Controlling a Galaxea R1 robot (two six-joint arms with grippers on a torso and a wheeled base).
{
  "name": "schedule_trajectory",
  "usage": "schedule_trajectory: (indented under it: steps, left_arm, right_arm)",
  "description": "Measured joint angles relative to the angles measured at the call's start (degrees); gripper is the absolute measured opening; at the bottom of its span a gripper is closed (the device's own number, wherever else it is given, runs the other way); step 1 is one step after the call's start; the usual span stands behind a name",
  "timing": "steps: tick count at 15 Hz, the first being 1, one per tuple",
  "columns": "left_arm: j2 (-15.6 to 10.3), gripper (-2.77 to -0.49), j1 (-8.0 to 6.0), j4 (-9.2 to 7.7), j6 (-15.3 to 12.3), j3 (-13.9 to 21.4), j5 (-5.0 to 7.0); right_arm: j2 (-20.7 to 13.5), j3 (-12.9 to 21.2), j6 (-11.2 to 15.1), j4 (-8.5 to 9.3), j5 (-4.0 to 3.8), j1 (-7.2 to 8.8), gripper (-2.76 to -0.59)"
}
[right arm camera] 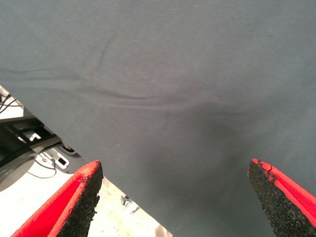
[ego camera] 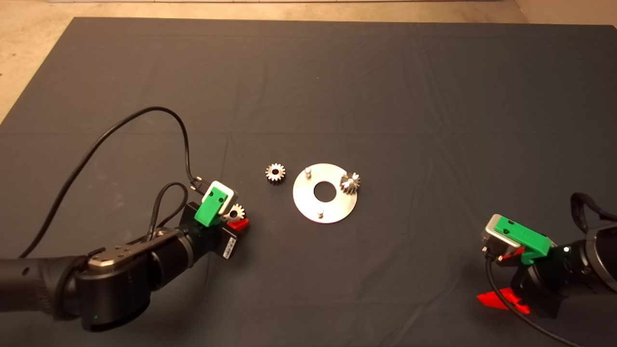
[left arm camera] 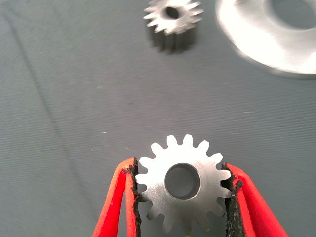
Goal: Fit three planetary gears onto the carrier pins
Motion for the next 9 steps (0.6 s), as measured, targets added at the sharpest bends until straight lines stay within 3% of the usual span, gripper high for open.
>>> schedule_trajectory:
  steps: [3, 7, 9]
  left_arm:
    - [0.5, -2.54, 0.00, -0.02, 0.1, 3.9, 6.45]
    - [4.8, -2.56, -0.01, -0.02, 0.4, 5.3, 7.34]
    - [7.8, -2.56, -0.01, -0.02, 0.6, 5.2, 8.87]
  right_arm:
    - [-1.0, 0.0, -1.0, 0.00, 0.13, 0.01, -1.18]
    - [-1.5, 0.0, -1.1, 0.00, 0.02, 0.00, -1.18]
    - [-1.5, 0.0, -1.1, 0.00, 0.09, 0.00, -1.18]
